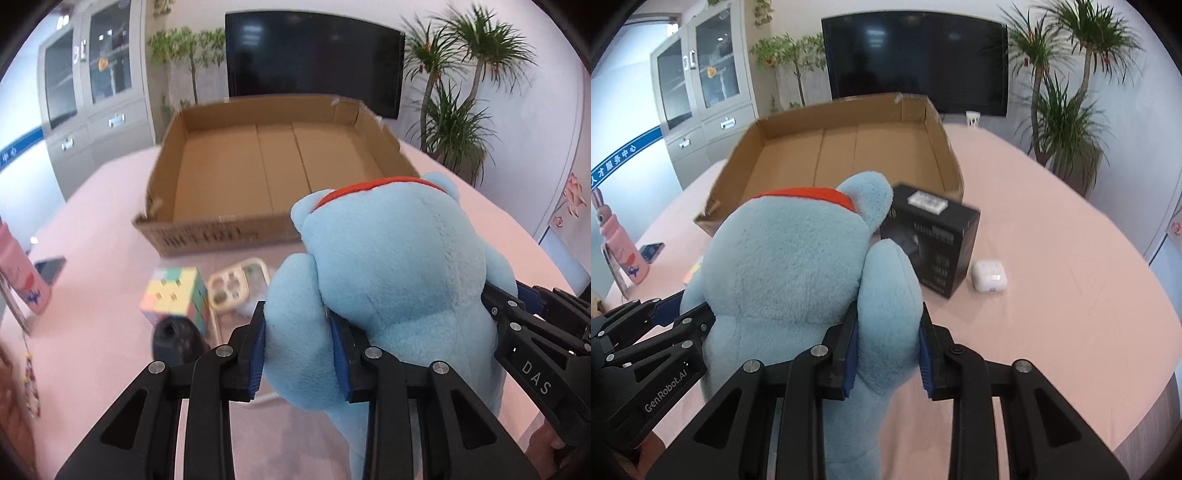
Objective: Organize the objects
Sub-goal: 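Lift the plush toy with both grippers and carry it over the cardboard box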
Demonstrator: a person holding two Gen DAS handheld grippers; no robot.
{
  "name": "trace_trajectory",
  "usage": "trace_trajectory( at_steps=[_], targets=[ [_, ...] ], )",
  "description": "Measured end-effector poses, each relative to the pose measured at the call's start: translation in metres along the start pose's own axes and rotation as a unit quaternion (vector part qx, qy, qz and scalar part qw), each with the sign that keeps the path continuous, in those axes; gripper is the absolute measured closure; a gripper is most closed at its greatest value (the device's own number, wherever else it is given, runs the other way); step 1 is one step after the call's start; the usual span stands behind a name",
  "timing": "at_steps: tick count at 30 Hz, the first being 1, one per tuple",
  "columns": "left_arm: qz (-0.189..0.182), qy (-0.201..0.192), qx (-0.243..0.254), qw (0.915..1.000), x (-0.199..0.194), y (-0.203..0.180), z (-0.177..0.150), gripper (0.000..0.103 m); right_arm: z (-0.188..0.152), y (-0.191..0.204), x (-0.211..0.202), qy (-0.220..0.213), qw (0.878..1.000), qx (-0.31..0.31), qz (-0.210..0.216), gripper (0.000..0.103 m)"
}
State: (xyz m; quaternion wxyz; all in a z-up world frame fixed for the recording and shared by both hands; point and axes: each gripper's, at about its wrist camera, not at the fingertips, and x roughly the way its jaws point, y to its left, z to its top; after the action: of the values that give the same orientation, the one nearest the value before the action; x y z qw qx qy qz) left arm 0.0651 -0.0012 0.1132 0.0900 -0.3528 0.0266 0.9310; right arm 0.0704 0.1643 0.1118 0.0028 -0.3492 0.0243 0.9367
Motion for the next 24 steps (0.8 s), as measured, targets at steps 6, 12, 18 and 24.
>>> trace_trajectory(
  at_steps=[6, 12, 18, 24],
  targets=[
    [0.017, -0.043, 0.001, 0.9989, -0.018, 0.007, 0.037, 0.075, 0.035, 0.007, -0.014, -0.049, 0.999, -0.014, 0.009, 0.078],
    [0.035, -0.065, -0.005, 0.9973, -0.018, 0.016, 0.075, 0.075, 0.068, 0.021, -0.013, -0.082, 0.996, -0.031, 0.010, 0.078],
    [0.052, -0.089, -0.006, 0.9946, -0.010, 0.027, 0.120, 0.075, 0.100, 0.029, -0.007, -0.106, 0.994, -0.032, 0.013, 0.078],
    [0.064, -0.109, -0.006, 0.9919, 0.004, 0.033, 0.162, 0.075, 0.134, 0.031, 0.009, -0.123, 0.992, -0.026, 0.016, 0.078]
  ],
)
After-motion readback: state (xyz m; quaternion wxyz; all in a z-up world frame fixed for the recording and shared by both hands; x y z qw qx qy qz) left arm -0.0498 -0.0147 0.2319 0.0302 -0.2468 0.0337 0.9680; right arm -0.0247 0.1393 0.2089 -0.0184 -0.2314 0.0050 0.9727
